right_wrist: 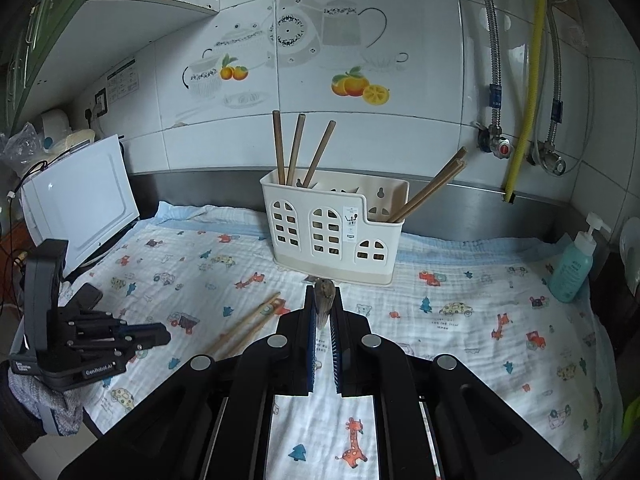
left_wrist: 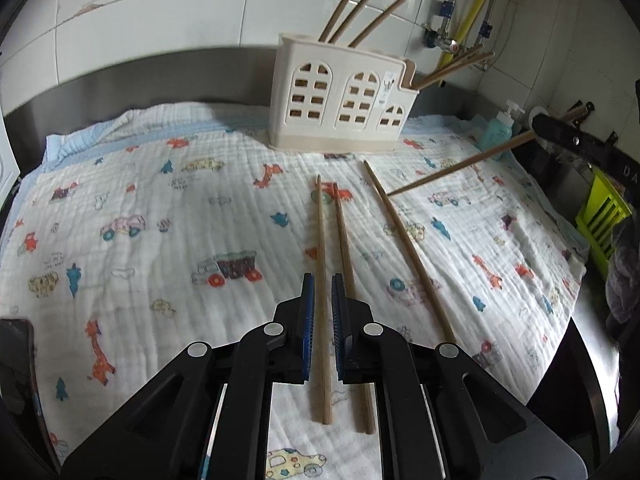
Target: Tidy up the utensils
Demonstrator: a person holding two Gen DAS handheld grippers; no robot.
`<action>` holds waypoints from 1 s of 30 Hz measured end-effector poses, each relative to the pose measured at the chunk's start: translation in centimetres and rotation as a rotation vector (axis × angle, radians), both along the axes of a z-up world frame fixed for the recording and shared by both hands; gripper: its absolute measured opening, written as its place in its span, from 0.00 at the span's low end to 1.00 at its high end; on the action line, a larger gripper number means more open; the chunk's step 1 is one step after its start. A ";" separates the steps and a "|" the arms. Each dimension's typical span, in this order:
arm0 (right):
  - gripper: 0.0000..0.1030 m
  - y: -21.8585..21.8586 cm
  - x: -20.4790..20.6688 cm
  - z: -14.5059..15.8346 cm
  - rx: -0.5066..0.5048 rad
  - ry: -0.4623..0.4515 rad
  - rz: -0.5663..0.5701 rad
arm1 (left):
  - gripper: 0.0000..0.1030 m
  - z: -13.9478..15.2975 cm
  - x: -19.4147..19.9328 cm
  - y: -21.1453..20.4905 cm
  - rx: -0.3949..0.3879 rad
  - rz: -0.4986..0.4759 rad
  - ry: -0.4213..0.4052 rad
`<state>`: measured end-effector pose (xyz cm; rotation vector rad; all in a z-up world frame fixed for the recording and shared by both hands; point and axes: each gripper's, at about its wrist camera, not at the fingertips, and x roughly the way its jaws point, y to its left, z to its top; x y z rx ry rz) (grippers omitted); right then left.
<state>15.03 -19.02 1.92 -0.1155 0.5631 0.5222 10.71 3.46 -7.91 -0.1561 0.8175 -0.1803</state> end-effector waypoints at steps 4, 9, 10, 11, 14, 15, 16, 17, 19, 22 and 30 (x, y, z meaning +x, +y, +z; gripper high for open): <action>0.06 0.0 0.0 0.2 -0.001 -0.002 0.001 | 0.28 -1.7 -0.3 -0.6 0.003 -0.004 0.035; 0.06 0.0 0.0 0.2 -0.004 -0.003 0.003 | 0.27 -2.9 -0.3 -1.5 0.032 -0.019 0.048; 0.06 0.0 0.0 0.2 -0.004 -0.003 0.003 | 0.27 -3.0 -0.3 -1.6 0.040 -0.013 0.048; 0.06 0.0 0.0 0.2 -0.005 -0.003 0.003 | 0.23 -3.2 -0.2 -1.7 0.047 -0.009 0.050; 0.06 0.0 -0.1 0.1 -0.007 -0.004 0.004 | 0.15 -3.8 0.0 -1.4 0.039 0.004 0.067; 0.06 0.0 -0.1 0.1 -0.008 -0.004 0.004 | 0.13 -3.8 0.1 -1.3 0.040 0.008 0.064; 0.06 -0.1 -0.1 0.1 -0.008 -0.002 0.004 | 0.11 -3.9 0.1 -1.2 0.042 0.011 0.065; 0.06 -0.1 0.0 0.0 -0.009 -0.001 0.003 | 0.11 -3.9 0.1 -1.1 0.038 0.012 0.066; 0.06 -0.2 0.0 -0.1 -0.007 0.001 0.002 | 0.08 -3.9 0.2 -1.5 0.070 0.016 0.066; 0.06 -0.2 0.0 -0.1 -0.005 0.001 0.001 | 0.06 -3.8 0.2 -2.1 0.113 0.025 0.064; 0.06 -0.5 0.2 0.4 0.003 -0.011 -0.002 | 0.05 0.1 -0.1 -0.3 0.048 0.069 -0.047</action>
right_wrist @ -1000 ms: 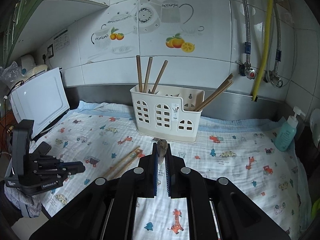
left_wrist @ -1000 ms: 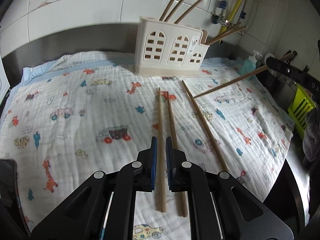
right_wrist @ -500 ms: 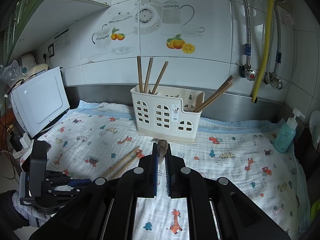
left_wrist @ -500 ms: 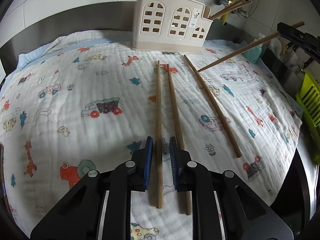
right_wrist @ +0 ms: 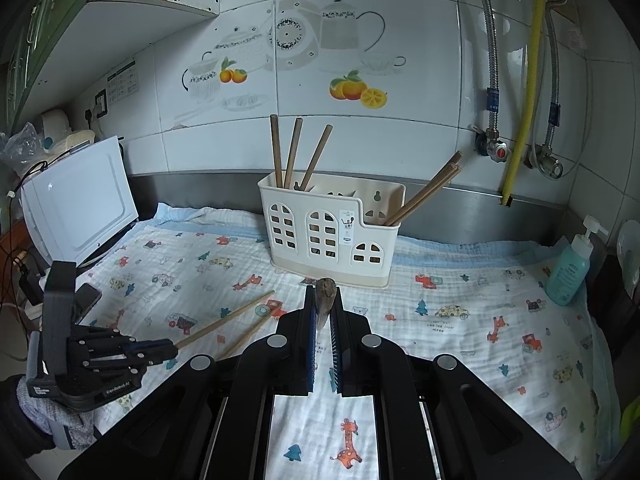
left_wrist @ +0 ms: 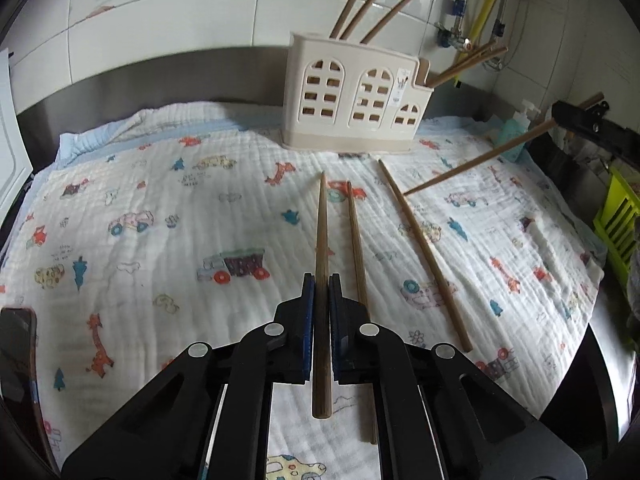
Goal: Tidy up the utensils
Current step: 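Lift both held chopsticks upright over the cream holder, then lower both chopsticks into the cream holder and open both grippers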
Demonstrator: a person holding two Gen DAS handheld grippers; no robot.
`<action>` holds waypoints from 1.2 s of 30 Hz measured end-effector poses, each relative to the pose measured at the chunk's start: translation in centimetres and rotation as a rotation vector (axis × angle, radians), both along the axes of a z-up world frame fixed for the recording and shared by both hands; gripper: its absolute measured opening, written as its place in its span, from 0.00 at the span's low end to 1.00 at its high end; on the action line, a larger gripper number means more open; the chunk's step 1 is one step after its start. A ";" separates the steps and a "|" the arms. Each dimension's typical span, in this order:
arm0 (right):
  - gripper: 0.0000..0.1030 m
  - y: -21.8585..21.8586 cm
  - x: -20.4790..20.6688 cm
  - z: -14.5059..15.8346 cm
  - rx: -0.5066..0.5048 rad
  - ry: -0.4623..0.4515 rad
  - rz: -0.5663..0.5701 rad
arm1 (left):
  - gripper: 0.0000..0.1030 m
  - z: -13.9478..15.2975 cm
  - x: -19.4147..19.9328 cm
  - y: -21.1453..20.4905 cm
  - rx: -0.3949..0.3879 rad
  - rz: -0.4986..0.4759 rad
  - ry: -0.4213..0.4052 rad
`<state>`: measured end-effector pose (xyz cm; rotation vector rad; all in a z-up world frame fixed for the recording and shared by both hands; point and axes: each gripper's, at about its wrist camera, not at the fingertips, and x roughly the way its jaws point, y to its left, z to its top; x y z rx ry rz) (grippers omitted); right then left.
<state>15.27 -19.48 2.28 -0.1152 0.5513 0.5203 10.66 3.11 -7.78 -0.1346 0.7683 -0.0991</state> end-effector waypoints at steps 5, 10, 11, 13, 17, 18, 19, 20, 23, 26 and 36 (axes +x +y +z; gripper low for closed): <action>0.06 0.1 0.4 0.5 0.019 -0.008 -0.005 | 0.05 2.7 0.4 0.5 -0.020 0.007 -0.085; 0.06 0.6 0.7 0.9 0.015 -0.014 0.003 | 0.05 3.9 0.9 0.5 -0.016 0.003 -0.111; 0.06 0.7 0.9 1.1 0.013 -0.016 0.006 | 0.05 4.2 1.0 0.6 -0.015 0.001 -0.118; 0.06 0.9 1.1 1.7 0.009 -0.024 0.014 | 0.05 4.8 1.0 0.9 -0.021 0.002 -0.129; 0.06 1.1 2.1 3.6 0.012 -0.045 0.023 | 0.05 6.6 1.7 1.3 -0.034 -0.012 -0.158; 0.06 1.0 2.5 4.3 0.012 -0.053 0.023 | 0.05 7.1 2.0 1.4 -0.034 -0.016 -0.163; 0.06 1.0 2.8 4.9 0.014 -0.058 0.024 | 0.05 7.5 2.3 1.4 -0.033 -0.022 -0.168; 0.06 0.9 3.1 5.7 0.018 -0.065 0.024 | 0.05 8.0 2.6 1.5 -0.030 -0.026 -0.174; 0.06 0.5 4.3 7.9 0.030 -0.089 0.021 | 0.05 9.4 3.7 1.6 -0.009 -0.036 -0.189; 0.06 0.3 5.5 10.2 0.039 -0.115 0.015 | 0.05 10.7 5.0 1.7 0.015 -0.036 -0.197; 0.06 0.6 10.2 13.1 0.032 -0.151 -0.051 | 0.05 16.9 8.4 2.2 0.091 -0.020 -0.286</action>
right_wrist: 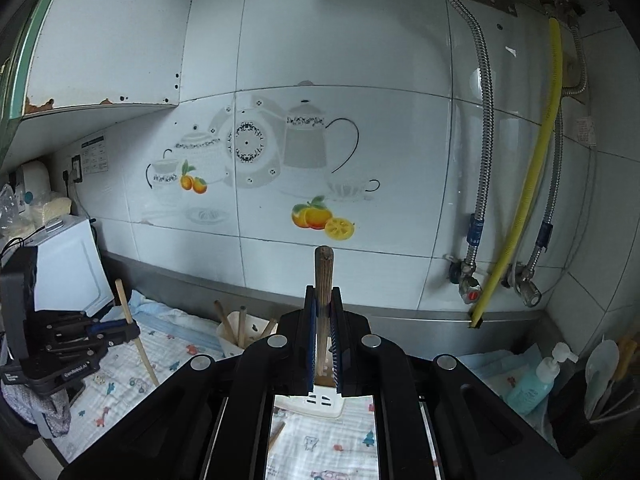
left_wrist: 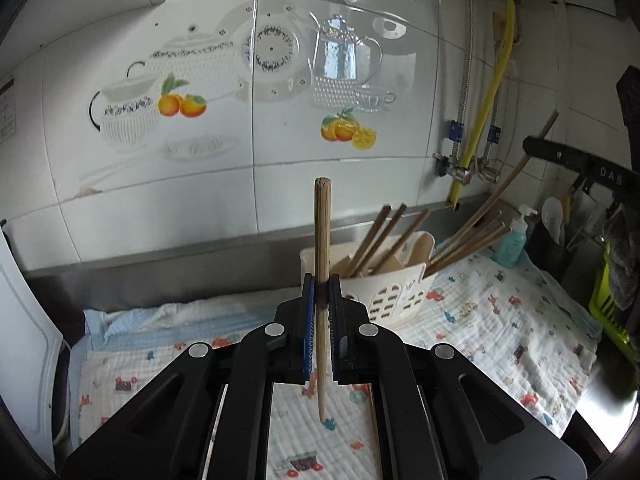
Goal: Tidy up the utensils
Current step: 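Lower both chopsticks into the cream holder and open both grippers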
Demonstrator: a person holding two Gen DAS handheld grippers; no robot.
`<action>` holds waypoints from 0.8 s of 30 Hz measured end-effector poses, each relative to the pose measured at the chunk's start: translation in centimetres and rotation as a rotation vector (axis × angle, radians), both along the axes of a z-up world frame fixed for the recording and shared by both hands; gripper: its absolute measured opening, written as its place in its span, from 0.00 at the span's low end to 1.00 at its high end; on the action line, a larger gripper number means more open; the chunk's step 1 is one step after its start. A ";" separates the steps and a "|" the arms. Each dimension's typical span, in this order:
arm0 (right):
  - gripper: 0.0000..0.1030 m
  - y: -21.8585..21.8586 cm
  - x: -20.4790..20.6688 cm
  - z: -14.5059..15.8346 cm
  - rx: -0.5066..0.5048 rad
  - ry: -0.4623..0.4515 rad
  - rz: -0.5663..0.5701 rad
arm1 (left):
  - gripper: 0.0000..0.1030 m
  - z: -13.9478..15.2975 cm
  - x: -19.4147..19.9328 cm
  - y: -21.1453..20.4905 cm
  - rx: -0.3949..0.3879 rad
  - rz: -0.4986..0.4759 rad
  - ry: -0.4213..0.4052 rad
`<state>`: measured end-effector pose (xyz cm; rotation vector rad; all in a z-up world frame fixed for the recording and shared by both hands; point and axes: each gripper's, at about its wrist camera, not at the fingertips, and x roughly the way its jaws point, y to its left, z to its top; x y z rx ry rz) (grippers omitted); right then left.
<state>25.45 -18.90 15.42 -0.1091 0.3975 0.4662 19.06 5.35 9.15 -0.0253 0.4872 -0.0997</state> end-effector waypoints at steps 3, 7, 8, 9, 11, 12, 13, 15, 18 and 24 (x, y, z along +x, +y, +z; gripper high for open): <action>0.06 0.5 1.7 -1.1 -0.004 0.040 -0.002 | 0.05 2.6 0.8 0.0 0.011 0.009 -0.052; 0.06 1.1 3.2 -3.2 -0.020 0.086 0.004 | 0.05 6.1 1.9 -0.2 0.015 0.022 -0.126; 0.06 1.3 3.5 -3.8 -0.025 0.095 0.003 | 0.05 6.8 2.3 -0.2 0.014 0.025 -0.140; 0.06 1.4 3.7 -4.3 -0.032 0.102 0.002 | 0.05 7.3 2.7 -0.3 0.014 0.033 -0.156; 0.06 1.5 4.1 -5.2 -0.040 0.116 -0.001 | 0.05 8.2 3.5 -0.5 0.010 0.037 -0.178; 0.06 1.5 4.2 -5.6 -0.045 0.122 -0.002 | 0.05 8.5 3.9 -0.6 0.004 0.042 -0.186; 0.06 1.5 4.3 -5.9 -0.049 0.127 -0.001 | 0.05 8.7 4.3 -0.7 -0.002 0.045 -0.193; 0.06 1.5 4.5 -6.5 -0.057 0.137 -0.002 | 0.05 8.8 5.1 -0.8 -0.023 0.052 -0.204; 0.06 1.3 4.6 -7.0 -0.062 0.140 -0.003 | 0.05 8.3 6.2 -1.2 -0.038 0.071 -0.210; 0.06 1.1 4.5 -7.4 -0.065 0.136 0.003 | 0.05 5.9 8.1 -1.6 -0.071 0.081 -0.174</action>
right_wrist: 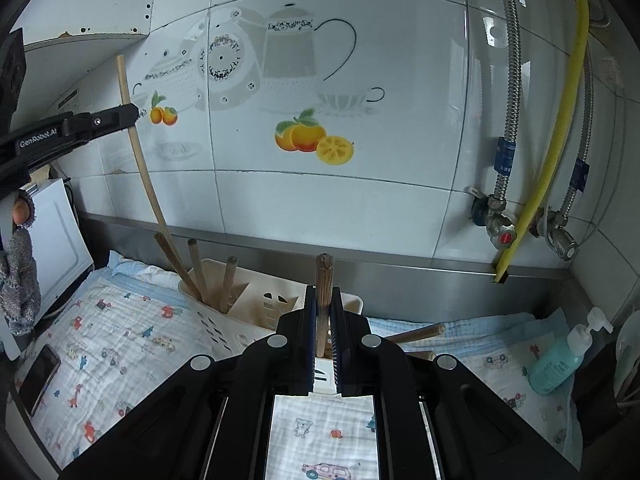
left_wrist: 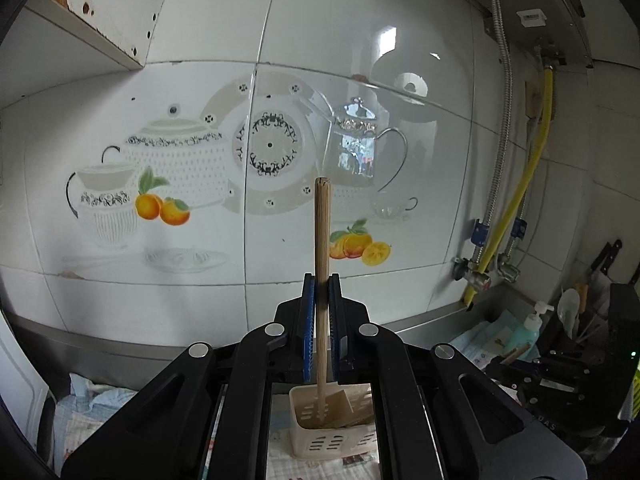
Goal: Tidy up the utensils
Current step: 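Lower both chopsticks into the cream holder and open both grippers, then withdraw both open grippers from the holder toward the last chopsticks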
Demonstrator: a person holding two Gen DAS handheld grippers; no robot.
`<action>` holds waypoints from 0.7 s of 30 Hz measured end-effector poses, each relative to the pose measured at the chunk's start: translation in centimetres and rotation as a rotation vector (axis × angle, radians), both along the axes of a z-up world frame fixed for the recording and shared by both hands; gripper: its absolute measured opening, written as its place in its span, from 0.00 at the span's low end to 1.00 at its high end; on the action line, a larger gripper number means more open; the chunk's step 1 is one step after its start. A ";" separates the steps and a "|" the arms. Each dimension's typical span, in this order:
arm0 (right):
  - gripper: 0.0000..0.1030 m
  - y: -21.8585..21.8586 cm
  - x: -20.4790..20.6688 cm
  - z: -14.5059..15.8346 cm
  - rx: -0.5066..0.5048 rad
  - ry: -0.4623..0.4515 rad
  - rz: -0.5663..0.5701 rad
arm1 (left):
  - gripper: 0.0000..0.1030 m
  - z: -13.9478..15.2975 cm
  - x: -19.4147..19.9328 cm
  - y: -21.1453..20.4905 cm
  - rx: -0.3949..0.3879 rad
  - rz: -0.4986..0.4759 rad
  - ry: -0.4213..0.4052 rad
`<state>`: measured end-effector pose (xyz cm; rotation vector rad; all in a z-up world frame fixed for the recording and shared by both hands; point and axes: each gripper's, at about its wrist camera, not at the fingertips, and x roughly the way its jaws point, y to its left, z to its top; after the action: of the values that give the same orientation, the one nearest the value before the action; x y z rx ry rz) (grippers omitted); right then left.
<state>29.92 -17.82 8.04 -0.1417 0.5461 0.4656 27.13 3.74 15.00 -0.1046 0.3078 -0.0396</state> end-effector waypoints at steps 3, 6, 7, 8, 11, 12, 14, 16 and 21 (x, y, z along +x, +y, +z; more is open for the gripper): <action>0.07 0.0 -0.1 0.0 -0.003 -0.005 0.000 | 0.05 -1.3 0.9 0.1 -0.003 -0.002 0.042; 0.07 -0.1 -0.3 0.0 -0.003 -0.010 0.001 | 0.06 -2.3 1.6 0.2 0.003 -0.009 0.082; 0.07 -0.2 -0.4 0.1 -0.004 -0.014 0.000 | 0.06 -2.6 1.7 0.2 0.007 0.000 0.092; 0.07 -0.2 -0.5 0.1 -0.003 -0.018 -0.002 | 0.06 -2.8 1.8 0.3 0.011 0.003 0.097; 0.10 -0.5 -0.9 0.4 0.006 -0.031 -0.008 | 0.09 -3.2 1.9 0.4 0.012 0.004 0.108; 0.11 -0.7 -1.1 0.6 0.011 -0.035 -0.011 | 0.09 -3.3 1.8 0.4 0.010 -0.004 0.107; 0.15 -0.9 -1.8 0.9 0.017 -0.052 -0.020 | 0.09 -3.2 1.4 0.5 0.013 -0.005 0.106; 0.17 -1.2 -2.6 1.2 0.030 -0.059 -0.024 | 0.10 -3.0 0.8 0.5 0.011 -0.014 0.098; 0.19 -1.5 -6.0 0.9 0.049 -0.067 -0.009 | 0.30 -2.4 -2.0 0.8 0.011 -0.013 0.067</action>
<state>23.90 -19.29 8.92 -0.1074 0.4690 0.4634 25.17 4.50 12.59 -0.0930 0.3753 -0.0476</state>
